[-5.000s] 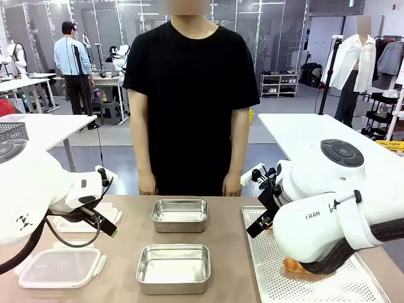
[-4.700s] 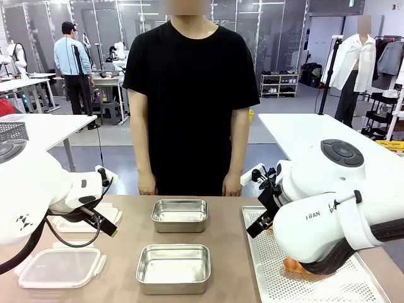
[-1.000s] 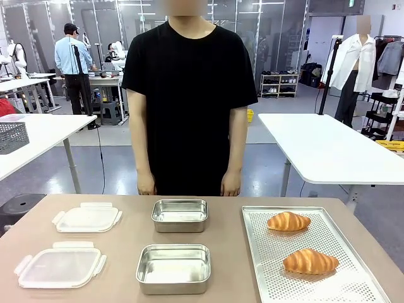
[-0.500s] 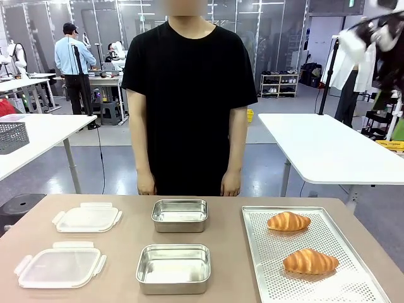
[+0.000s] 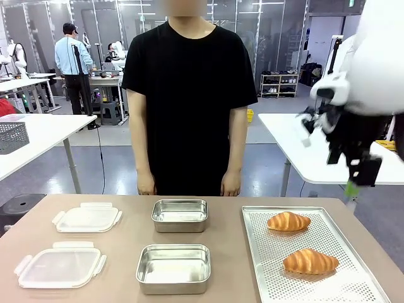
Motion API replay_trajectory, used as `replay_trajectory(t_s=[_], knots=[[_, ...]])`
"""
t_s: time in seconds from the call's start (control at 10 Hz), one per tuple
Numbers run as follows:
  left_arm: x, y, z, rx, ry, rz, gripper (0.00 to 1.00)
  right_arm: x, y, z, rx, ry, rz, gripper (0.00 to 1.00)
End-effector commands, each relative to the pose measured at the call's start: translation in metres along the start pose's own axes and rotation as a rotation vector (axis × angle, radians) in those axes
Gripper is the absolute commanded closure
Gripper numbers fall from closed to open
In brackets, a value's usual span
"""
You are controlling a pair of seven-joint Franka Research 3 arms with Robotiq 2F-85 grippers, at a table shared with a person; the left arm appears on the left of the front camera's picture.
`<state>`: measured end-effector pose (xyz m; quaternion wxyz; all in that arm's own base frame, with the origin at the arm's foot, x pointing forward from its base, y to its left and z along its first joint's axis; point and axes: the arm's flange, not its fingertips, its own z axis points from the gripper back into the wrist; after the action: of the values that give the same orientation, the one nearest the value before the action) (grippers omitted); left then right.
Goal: Place the bread into the airtight container.
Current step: Pick up a Butter Roll and place it into an empty Airtight Container.
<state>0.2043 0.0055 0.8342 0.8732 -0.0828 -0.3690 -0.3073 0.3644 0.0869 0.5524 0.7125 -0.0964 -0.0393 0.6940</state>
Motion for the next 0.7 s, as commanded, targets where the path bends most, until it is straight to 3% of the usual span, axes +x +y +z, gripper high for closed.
replay_trajectory(t_s=[0.0,0.6], knots=[[0.001,-0.001,0.001,-0.003,-0.002,-0.004,0.0,0.002,-0.006,-0.037,-0.012,0.011,-0.034,0.0],[0.001,-0.001,0.001,-0.003,-0.002,-0.004,0.0,0.01,-0.013,-0.143,0.017,-0.051,-0.134,0.0]])
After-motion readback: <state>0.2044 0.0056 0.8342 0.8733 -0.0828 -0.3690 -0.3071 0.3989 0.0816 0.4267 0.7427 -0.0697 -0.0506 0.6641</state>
